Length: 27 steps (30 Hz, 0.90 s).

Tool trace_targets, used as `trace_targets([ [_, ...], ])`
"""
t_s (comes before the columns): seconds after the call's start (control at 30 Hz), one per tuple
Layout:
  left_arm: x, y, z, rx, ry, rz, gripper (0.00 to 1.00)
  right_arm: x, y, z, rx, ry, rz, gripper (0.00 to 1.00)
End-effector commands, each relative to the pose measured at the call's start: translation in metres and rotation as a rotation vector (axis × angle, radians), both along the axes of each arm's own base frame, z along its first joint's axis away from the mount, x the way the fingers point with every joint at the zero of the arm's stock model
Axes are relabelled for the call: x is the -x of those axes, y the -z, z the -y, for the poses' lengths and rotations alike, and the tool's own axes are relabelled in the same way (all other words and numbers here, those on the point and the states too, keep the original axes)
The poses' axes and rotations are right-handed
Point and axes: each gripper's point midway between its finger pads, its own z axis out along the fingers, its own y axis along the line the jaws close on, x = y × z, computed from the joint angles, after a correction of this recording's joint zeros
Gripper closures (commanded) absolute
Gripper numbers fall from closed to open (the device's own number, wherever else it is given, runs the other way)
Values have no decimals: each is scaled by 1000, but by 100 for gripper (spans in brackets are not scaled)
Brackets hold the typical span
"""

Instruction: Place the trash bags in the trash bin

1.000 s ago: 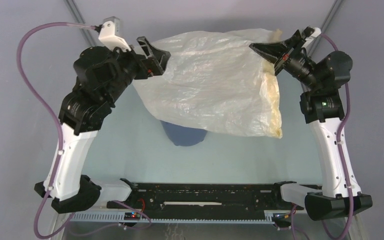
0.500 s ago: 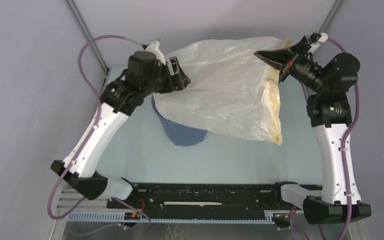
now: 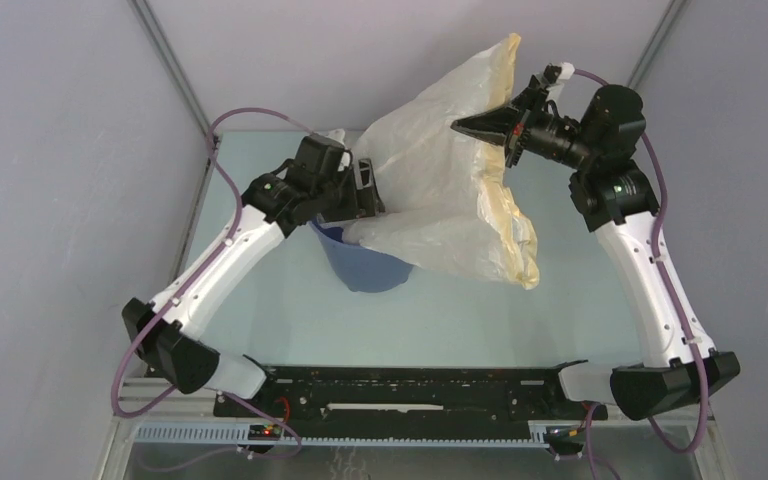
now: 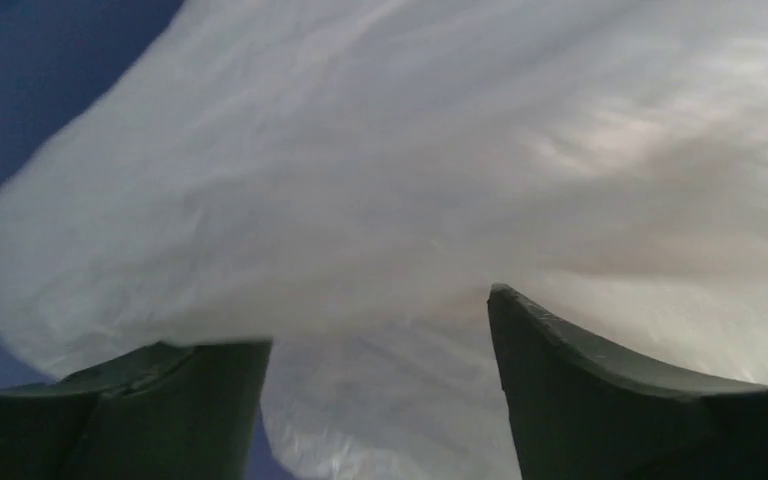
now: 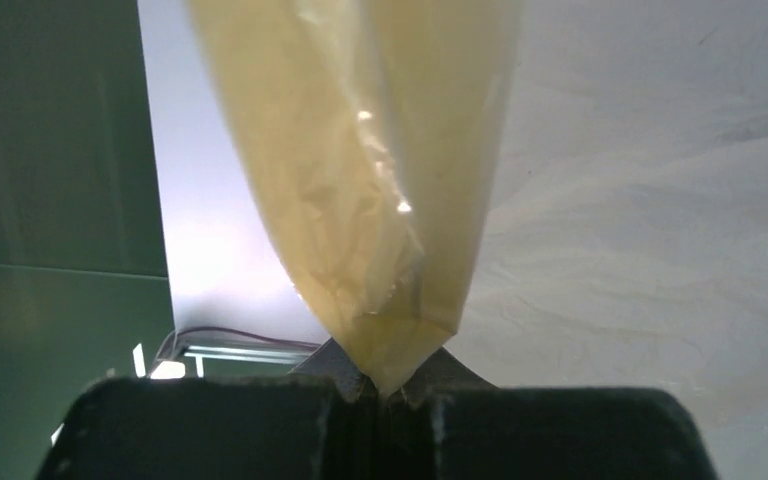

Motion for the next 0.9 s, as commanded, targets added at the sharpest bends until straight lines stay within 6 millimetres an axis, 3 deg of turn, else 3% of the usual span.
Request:
trace_targets([
  [0.0,16,-77,-10,97,54,254,15,3,-13,-5,49,-17,85,100],
  [0.07,28,-110,-20,141,70,377,9,0,-9,-7,90,-39,93,100],
  [0.17,38,-144,-33,187,63,512,4,3,0,-16,125,-93,90,100],
  [0.27,36,-163,-43,209,12,559,0,7,4,-32,145,-145,105,100],
  [0.37,19,-175,-40,229,-16,552,0,7,4,-48,164,-162,126,100],
  [0.5,-10,-160,-16,247,2,474,3,-5,11,-63,220,-132,124,100],
  [0.57,-22,-140,4,276,37,388,14,-15,16,-67,236,-104,107,100],
  [0.67,-20,-115,26,355,66,292,30,-30,19,-75,226,-58,109,100],
  [0.8,-16,-81,20,375,18,265,37,-51,22,-94,207,-29,157,100],
  [0.87,-11,-78,8,336,-6,279,37,-57,28,-108,222,-31,195,100],
])
